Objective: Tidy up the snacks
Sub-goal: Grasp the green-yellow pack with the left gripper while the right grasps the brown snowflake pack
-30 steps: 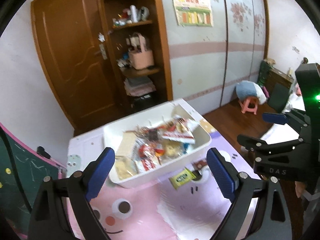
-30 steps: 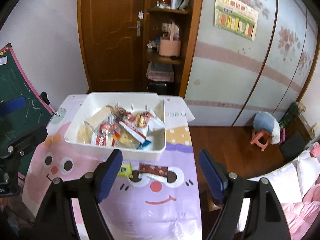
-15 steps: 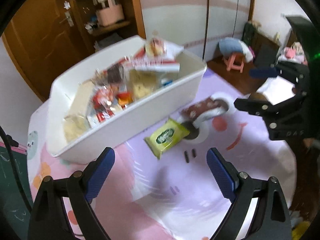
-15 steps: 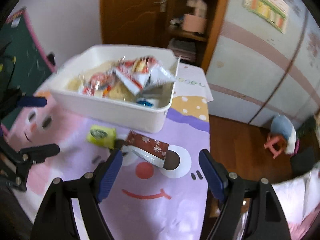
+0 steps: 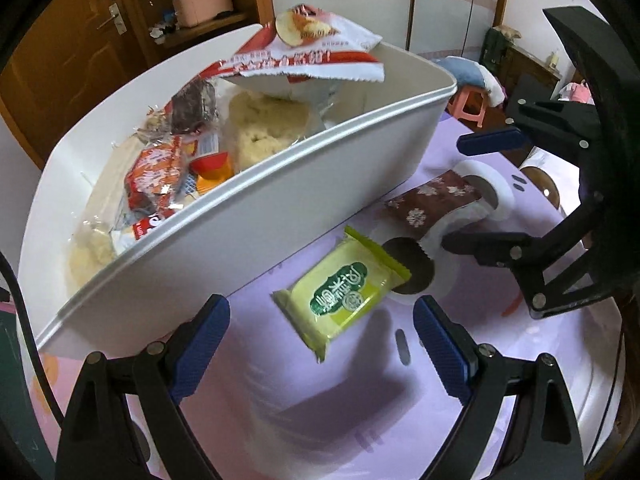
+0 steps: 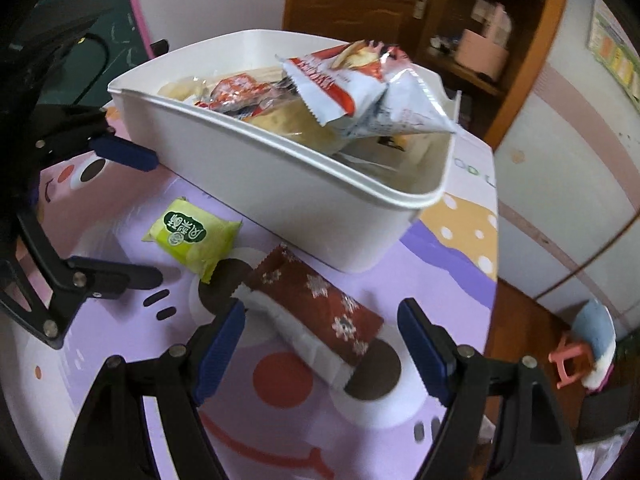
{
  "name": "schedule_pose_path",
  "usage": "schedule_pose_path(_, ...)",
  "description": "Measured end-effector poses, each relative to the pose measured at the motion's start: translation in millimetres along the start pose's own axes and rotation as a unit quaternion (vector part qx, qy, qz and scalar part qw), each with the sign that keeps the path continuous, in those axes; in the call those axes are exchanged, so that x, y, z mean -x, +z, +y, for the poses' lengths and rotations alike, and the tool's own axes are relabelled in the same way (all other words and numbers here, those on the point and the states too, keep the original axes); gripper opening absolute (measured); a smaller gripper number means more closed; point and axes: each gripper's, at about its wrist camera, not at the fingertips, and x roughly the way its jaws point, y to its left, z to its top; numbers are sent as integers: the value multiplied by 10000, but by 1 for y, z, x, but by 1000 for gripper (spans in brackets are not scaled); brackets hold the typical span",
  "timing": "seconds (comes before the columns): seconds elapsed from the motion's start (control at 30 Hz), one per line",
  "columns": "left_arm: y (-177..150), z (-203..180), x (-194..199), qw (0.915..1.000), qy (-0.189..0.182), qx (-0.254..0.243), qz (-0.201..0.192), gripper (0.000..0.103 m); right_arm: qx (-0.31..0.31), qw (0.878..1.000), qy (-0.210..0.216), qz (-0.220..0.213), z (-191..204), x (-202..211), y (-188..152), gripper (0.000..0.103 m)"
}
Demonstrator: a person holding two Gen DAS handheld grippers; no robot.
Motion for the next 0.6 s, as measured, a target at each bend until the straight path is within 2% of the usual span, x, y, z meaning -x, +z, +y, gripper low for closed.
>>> schedule_pose_path(0.13, 4, 3, -9, 10000, -17, 0, 29, 93, 185, 9996, 128, 156, 2, -16, 3, 79)
schedule_pose_path(0.2, 6, 2, -14, 9998, -157, 24, 84, 92, 133, 9996, 206, 104, 0, -18, 5, 79)
schedule_pose_path(0.37, 7, -4, -27, 9996, -139, -133, 212, 92, -297, 9980, 524, 208, -12, -25, 5, 79)
schedule_pose_path(0.47, 8, -6, -33, 9994, -241, -115, 200, 81, -458, 9974, 514, 208, -13, -23, 2, 74)
schedule_pose_path(0.5, 8, -6, -33, 9991, -359, -104, 204, 72, -481, 9974, 500, 200, -12, -21, 1, 68)
schedule_pose_path(0.6, 10, -9, -32, 9990, -379, -143, 187, 52, -614, 9970, 397, 251, -5, -15, -3, 53)
